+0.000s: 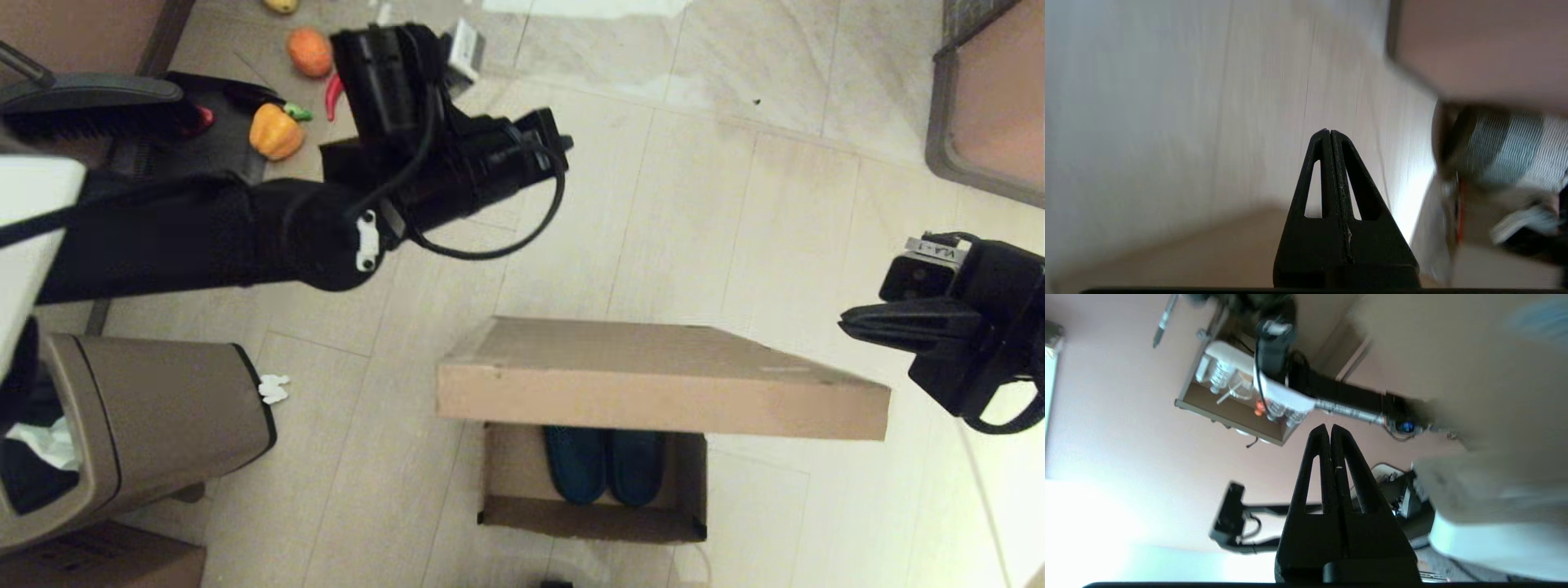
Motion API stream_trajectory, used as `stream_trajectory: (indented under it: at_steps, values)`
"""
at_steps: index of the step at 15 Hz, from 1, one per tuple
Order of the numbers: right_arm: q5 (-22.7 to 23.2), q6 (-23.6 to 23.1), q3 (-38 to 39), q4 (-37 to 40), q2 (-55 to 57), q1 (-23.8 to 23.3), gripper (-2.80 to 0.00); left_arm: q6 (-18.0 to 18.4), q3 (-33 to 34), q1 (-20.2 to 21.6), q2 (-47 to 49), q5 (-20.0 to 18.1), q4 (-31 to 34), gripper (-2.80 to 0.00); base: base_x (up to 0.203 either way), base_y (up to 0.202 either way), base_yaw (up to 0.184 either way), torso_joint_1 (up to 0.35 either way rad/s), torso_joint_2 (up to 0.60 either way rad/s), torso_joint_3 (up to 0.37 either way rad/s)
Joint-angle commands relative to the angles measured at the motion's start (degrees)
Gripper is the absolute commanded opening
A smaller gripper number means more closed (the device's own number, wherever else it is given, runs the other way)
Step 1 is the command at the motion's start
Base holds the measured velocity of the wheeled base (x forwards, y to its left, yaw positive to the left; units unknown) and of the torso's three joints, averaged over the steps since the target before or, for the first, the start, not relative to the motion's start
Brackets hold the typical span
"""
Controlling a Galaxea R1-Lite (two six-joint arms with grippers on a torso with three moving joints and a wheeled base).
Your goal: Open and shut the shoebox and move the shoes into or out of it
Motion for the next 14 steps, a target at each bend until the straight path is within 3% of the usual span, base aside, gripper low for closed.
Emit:
stream_trajectory:
  at_steps: [1,4,6,8,10,11,14]
  values:
    - [0.5,0.5,3.7,-0.4,-6.1,-0.1,-2.8,-1.0,8.6,-3.7,-0.8,0.9,-0.3,-2.8,0.0,0.0,0.0,0.0,0.0,0.0]
    - [-1.7,-1.7,4.8,-0.4,-9.4,-1.9,-2.8,-2.0,26.9,-7.5,-6.3,1.7,-1.2,-2.8,0.0,0.0,0.0,0.0,0.0,0.0]
    - [-2.7,-6.7,3.9,-0.4,-10.5,-4.3,-2.8,-2.1,39.4,-9.0,-10.3,2.6,-4.2,-2.8,0.0,0.0,0.0,0.0,0.0,0.0]
    - [-2.7,-14.5,3.2,-0.4,-11.7,-7.3,-2.8,-1.9,50.3,-8.7,-15.6,7.4,-8.4,-2.8,0.0,0.0,0.0,0.0,0.0,0.0]
    - [-2.7,-18.8,3.4,-0.4,-13.9,-11.5,-2.8,-2.0,57.9,-4.1,-21.3,18.1,-10.7,-2.8,0.0,0.0,0.0,0.0,0.0,0.0]
    - [-2.6,-19.4,3.8,-0.4,-15.6,-12.2,-2.8,-2.1,61.1,-0.2,-23.6,21.1,-11.1,-2.8,0.0,0.0,0.0,0.0,0.0,0.0]
    - [-2.4,-19.7,6.9,-0.3,-20.1,-13.4,-2.8,0.9,72.3,12.9,-33.8,23.8,-11.2,-2.8,0.0,0.0,0.0,0.0,0.0,0.0]
